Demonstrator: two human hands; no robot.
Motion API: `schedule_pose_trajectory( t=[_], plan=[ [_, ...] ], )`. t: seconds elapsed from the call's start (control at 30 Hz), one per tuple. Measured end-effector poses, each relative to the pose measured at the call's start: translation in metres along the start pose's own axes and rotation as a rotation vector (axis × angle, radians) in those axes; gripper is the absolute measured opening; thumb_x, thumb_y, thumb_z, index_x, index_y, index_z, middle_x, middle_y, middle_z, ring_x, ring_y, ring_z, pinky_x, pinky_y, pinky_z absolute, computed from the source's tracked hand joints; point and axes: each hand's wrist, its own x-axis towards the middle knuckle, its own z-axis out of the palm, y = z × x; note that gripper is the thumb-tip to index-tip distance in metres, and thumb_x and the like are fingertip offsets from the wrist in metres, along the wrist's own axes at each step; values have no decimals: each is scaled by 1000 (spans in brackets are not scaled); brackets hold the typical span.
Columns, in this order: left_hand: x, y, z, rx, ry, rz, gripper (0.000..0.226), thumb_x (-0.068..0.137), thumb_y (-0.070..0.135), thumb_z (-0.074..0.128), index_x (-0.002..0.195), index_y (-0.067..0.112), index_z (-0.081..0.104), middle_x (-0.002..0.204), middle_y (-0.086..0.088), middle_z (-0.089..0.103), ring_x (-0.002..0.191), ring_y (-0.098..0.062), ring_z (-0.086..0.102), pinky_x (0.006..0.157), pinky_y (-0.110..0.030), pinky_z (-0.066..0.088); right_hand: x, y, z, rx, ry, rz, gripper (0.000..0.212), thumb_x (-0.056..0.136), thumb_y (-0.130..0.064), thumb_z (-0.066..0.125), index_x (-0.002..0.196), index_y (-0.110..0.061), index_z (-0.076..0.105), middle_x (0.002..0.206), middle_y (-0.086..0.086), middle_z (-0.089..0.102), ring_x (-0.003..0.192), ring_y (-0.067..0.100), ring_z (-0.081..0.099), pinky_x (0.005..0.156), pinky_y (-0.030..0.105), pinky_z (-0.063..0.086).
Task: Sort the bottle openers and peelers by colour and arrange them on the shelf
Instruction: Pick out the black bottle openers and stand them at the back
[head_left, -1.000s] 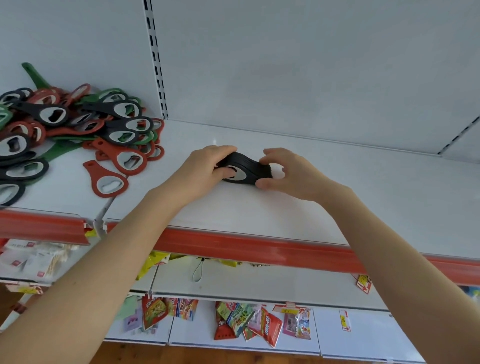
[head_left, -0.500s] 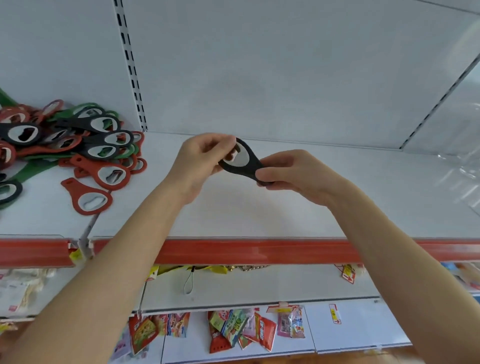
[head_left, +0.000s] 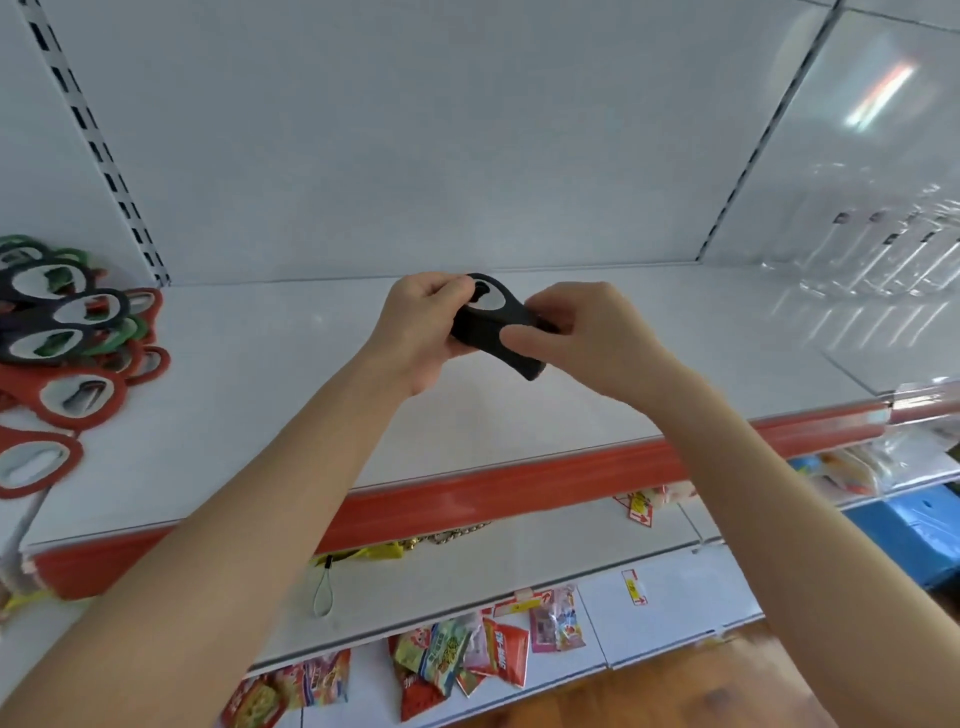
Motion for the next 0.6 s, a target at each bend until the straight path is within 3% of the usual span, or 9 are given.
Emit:
schedule_pose_trajectory(
  t=[0.07, 0.13, 0.23, 0.43, 0.6],
  plan=[
    [10, -3, 16, 5, -27, -12, 18, 92, 3, 46, 79, 0, 57, 83, -14, 58, 75, -25, 59, 67, -34, 59, 3, 9, -4, -112, -31, 0, 24, 79, -27, 64, 86, -5, 58, 69, 4, 60, 57, 17, 48, 48, 22, 37],
    [20, -5, 34, -4, -30, -27, 18, 92, 3, 46, 77, 1, 57, 81, -13, 57, 72, -23, 59, 64, -32, 58, 9, 25, -9, -157, -23, 36, 25, 80, -24, 65, 92, -7, 52, 74, 0, 56, 67, 19, 49, 51, 25, 35],
    [36, -6, 65, -12, -34, -46, 17, 92, 3, 47, 78, 2, 57, 83, -13, 56, 71, -22, 58, 61, -30, 58, 20, 51, -21, -175, 28, 62, 23, 81, -21, 64, 94, -9, 49, 69, -6, 44, 67, 19, 44, 49, 24, 31],
    [70, -15, 128, 4, -57, -48, 17, 92, 6, 49, 79, 5, 59, 78, -8, 58, 70, -17, 58, 67, -31, 56, 38, 108, -59, -104, 97, 109, 14, 81, -16, 61, 91, -7, 55, 64, -6, 46, 55, 6, 41, 41, 14, 32],
    [99, -37, 168, 269, -40, -8, 20, 95, 27, 45, 85, 11, 53, 81, -5, 51, 74, -17, 49, 74, -30, 46, 50, 152, -90, -108, 92, 172, 19, 80, -15, 63, 91, 0, 60, 71, 5, 56, 60, 20, 47, 45, 20, 33]
  ],
)
